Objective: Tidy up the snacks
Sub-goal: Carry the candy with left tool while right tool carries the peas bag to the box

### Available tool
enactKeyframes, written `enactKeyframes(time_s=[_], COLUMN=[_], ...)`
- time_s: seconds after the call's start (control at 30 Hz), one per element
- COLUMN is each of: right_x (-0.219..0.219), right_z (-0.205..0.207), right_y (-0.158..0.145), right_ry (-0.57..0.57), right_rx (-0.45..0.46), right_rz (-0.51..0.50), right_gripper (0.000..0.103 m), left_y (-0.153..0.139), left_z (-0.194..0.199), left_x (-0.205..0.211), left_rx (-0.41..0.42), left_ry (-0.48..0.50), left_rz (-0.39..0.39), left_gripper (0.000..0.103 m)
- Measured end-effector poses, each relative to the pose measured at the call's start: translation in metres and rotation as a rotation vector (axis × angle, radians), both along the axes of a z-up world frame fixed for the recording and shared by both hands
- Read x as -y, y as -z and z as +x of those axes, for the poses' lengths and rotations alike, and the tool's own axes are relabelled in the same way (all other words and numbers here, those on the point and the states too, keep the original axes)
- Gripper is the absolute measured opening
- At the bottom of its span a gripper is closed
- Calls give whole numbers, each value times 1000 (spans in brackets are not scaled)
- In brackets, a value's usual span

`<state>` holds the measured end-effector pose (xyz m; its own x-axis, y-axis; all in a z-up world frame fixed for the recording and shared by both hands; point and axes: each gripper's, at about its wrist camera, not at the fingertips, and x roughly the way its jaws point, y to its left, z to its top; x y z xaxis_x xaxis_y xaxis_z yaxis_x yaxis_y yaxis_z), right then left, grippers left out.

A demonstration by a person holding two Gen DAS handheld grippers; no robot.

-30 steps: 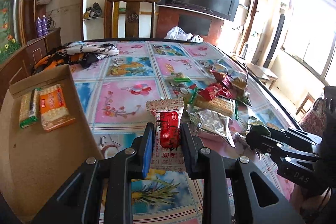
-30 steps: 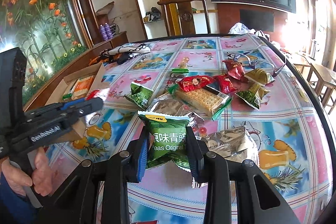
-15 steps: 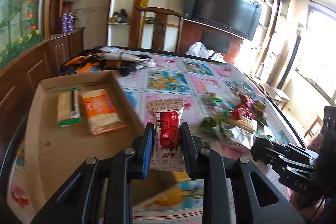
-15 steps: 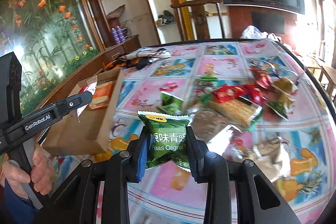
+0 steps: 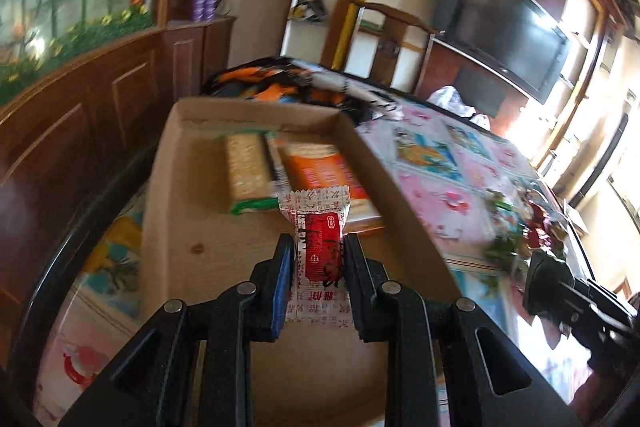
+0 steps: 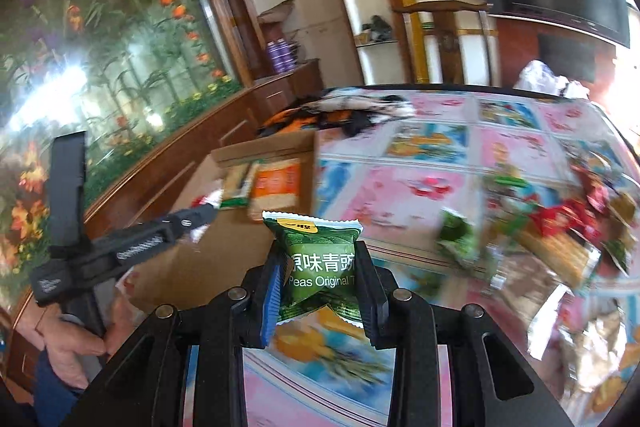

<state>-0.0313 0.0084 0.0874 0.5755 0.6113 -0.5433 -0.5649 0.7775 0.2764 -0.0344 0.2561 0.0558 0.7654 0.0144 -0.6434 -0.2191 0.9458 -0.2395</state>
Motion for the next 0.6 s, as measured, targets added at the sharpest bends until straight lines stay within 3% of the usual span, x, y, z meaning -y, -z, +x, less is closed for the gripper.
enactKeyframes(time_s=[0.27,0.6], right_x=[-71,-97], right_z=[22,46], right_y=[17,42], right_ry=[-97,-132], right_rx=[-54,-131], right_rz=[-66,-91], right_gripper=[36,36], left_y=[17,24], left_z=[3,6], left_x=[-18,-14], left_rx=[-59,-79], left_ry=[-66,-70], left_rz=[-21,-3], left_gripper=[24,24])
